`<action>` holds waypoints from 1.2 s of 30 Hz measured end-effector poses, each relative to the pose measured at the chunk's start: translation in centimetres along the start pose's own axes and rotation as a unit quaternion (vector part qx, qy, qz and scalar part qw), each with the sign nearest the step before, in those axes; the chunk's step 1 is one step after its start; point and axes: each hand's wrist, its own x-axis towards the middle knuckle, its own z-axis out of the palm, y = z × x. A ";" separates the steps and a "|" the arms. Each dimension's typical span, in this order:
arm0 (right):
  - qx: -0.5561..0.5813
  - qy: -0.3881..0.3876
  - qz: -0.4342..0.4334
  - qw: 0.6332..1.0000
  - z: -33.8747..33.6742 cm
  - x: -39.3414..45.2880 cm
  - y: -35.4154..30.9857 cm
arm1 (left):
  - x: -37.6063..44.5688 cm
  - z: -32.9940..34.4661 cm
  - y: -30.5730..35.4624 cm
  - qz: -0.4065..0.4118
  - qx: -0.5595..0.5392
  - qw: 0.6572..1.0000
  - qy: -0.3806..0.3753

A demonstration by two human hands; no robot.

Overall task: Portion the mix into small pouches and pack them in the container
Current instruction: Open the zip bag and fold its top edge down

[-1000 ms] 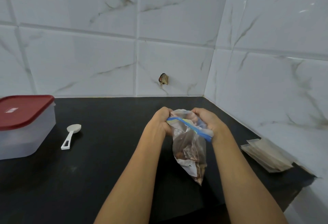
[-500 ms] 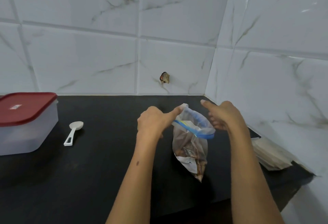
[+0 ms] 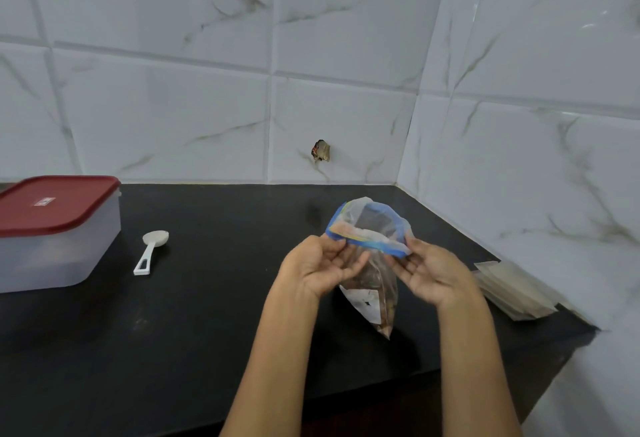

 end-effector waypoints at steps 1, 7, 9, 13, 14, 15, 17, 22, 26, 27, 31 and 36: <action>0.058 -0.016 0.012 0.998 -0.3 0.1 0.3 | 0.0 -0.2 -0.1 -0.001 -0.033 0.999 0.004; 0.178 -0.055 0.051 0.981 -1.3 0.2 1.3 | 0.3 -0.6 -1.1 0.016 -0.039 0.998 0.048; 0.112 -0.027 0.029 0.993 -1.4 0.1 1.2 | 0.1 -0.6 -1.4 0.052 0.097 0.990 0.091; -0.107 0.071 -0.064 0.990 -1.0 -0.9 1.1 | 0.3 -1.9 -1.9 0.183 0.375 0.889 0.188; -0.158 0.105 -0.089 0.978 -1.0 -1.2 1.2 | 0.1 -1.9 -2.0 0.218 0.411 0.859 0.212; -0.209 0.135 -0.110 0.962 -0.9 -1.6 1.2 | -0.3 -1.7 -2.1 0.254 0.434 0.833 0.229; -0.294 0.169 -0.137 0.931 -0.6 -2.3 1.1 | -1.0 -0.8 -2.3 0.294 0.467 0.799 0.239; -0.363 0.167 -0.139 0.906 0.8 -3.7 1.7 | -0.9 0.5 -2.7 0.237 0.562 0.748 0.260; -0.322 0.168 -0.129 0.923 0.6 -3.2 2.7 | -0.3 -0.5 -2.9 0.236 0.540 0.770 0.245; -0.284 0.158 -0.124 0.938 0.4 -3.1 2.9 | -0.2 -0.7 -3.0 0.231 0.504 0.799 0.232; -0.122 0.115 -0.088 0.982 -0.4 -2.9 3.7 | -0.3 -1.1 -3.4 0.198 0.263 0.929 0.169; 0.064 0.031 0.016 0.997 -1.3 -2.4 3.5 | -1.1 -1.5 -3.4 0.015 0.025 0.999 0.035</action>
